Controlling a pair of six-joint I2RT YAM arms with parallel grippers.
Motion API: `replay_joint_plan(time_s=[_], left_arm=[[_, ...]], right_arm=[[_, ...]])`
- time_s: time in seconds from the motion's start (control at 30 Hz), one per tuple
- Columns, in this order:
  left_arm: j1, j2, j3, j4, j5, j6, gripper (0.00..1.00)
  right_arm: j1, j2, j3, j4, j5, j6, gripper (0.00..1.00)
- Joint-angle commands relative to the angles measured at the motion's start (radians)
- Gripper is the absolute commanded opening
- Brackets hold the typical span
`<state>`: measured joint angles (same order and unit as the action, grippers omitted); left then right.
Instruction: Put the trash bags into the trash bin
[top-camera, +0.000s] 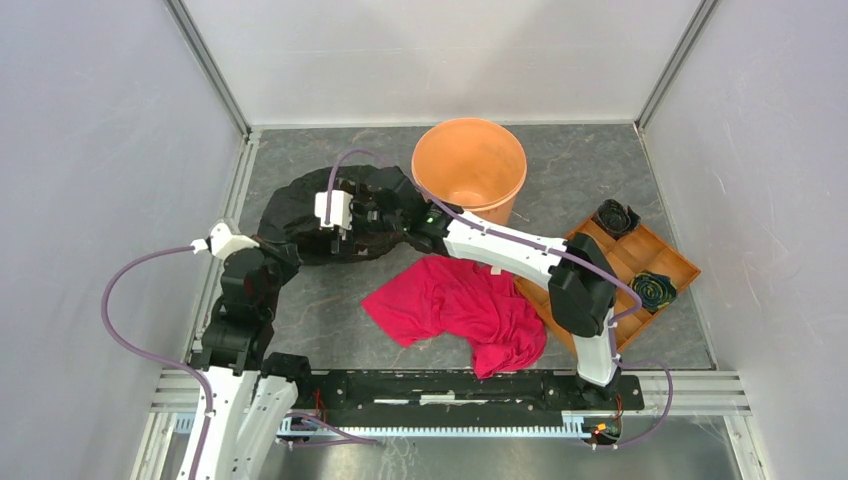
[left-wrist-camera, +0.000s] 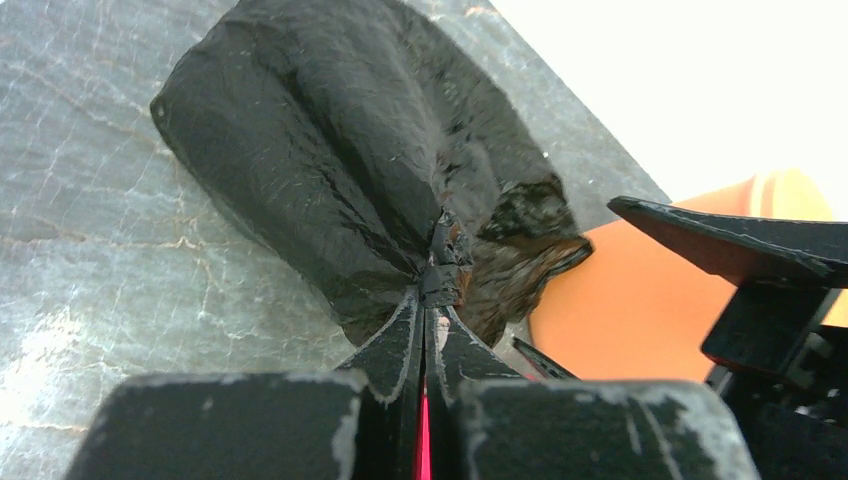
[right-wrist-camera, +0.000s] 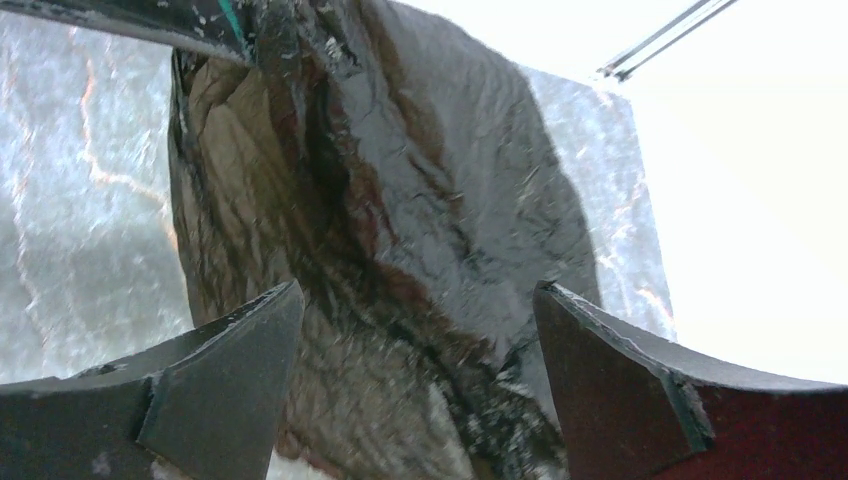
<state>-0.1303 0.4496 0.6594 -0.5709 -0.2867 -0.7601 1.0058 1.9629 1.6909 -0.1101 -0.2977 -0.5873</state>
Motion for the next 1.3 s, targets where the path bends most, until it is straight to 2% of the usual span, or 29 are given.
replay_joint_plan(time_s=[0.0,0.07,0.17,0.3,0.47,0.73,0.8,0.93,1.1,1.13,1.2,1.27], left_arm=[[0.004,0.041,0.094,0.054,0.002,0.042,0.02],[0.004,0.052,0.113,0.054,0.006,0.050,0.02],[0.004,0.052,0.130,0.064,0.011,0.067,0.02],[0.004,0.053,0.140,0.065,0.010,0.085,0.02],[0.004,0.061,0.151,0.066,0.019,0.088,0.02],[0.004,0.065,0.179,0.063,0.019,0.104,0.02],[0.004,0.072,0.190,0.063,0.017,0.106,0.02],[0.004,0.076,0.209,0.064,0.027,0.104,0.02],[0.004,0.093,0.255,0.047,0.039,0.110,0.02],[0.004,0.097,0.266,0.044,0.043,0.114,0.02],[0.004,0.101,0.288,0.036,0.043,0.129,0.02],[0.004,0.104,0.311,0.022,0.033,0.145,0.02]], right_arm=[[0.019,-0.007,-0.032,0.269,0.025,0.061,0.94],[0.034,-0.019,-0.077,0.340,0.063,0.065,0.98],[0.048,-0.010,-0.099,0.410,0.115,0.083,0.98],[0.059,0.039,-0.065,0.405,0.039,0.094,0.98],[0.094,0.087,-0.060,0.449,0.064,0.071,0.98],[0.117,0.116,-0.140,0.725,0.477,0.219,0.98],[0.118,0.120,-0.164,0.772,0.510,0.247,0.93],[0.117,0.155,-0.157,0.799,0.479,0.233,0.69],[0.115,0.181,-0.143,0.833,0.373,0.229,0.64],[0.114,0.180,-0.142,0.840,0.366,0.223,0.61],[0.109,0.180,-0.141,0.844,0.371,0.218,0.50],[0.095,0.175,-0.148,0.851,0.375,0.231,0.48]])
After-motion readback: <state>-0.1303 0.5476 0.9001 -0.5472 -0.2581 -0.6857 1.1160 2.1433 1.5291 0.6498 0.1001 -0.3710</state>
